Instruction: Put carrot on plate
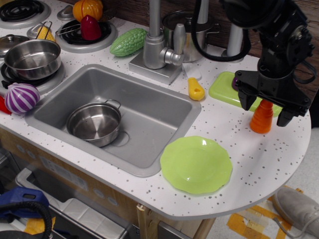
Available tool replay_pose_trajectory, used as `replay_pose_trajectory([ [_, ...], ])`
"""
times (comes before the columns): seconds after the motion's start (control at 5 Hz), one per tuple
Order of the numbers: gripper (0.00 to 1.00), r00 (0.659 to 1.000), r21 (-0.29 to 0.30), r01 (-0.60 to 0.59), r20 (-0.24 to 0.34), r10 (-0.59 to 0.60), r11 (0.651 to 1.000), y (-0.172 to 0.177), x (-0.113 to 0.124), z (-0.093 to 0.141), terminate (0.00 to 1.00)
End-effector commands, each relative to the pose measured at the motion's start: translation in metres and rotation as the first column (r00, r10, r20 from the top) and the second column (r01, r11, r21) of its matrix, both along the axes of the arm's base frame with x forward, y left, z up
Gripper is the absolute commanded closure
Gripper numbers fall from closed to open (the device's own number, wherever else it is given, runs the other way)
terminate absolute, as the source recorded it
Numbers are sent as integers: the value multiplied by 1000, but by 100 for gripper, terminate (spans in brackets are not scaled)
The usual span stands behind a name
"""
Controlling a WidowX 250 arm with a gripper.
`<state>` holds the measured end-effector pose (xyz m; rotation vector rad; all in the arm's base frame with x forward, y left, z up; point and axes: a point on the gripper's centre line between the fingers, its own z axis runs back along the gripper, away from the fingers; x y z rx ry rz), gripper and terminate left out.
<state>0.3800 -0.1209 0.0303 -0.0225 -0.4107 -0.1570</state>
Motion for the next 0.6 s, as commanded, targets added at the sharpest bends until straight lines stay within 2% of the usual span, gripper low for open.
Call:
replay_pose_trajectory([
  [0.0, 100, 999, -12, -12, 40, 13, 1000, 0, 10, 14, 0],
  [0.2, 100, 1000, -12, -20, 23, 20, 1000, 0, 5, 20, 0],
  [0.4, 100, 1000, 14, -28, 3, 28, 1000, 0, -3, 32, 0],
])
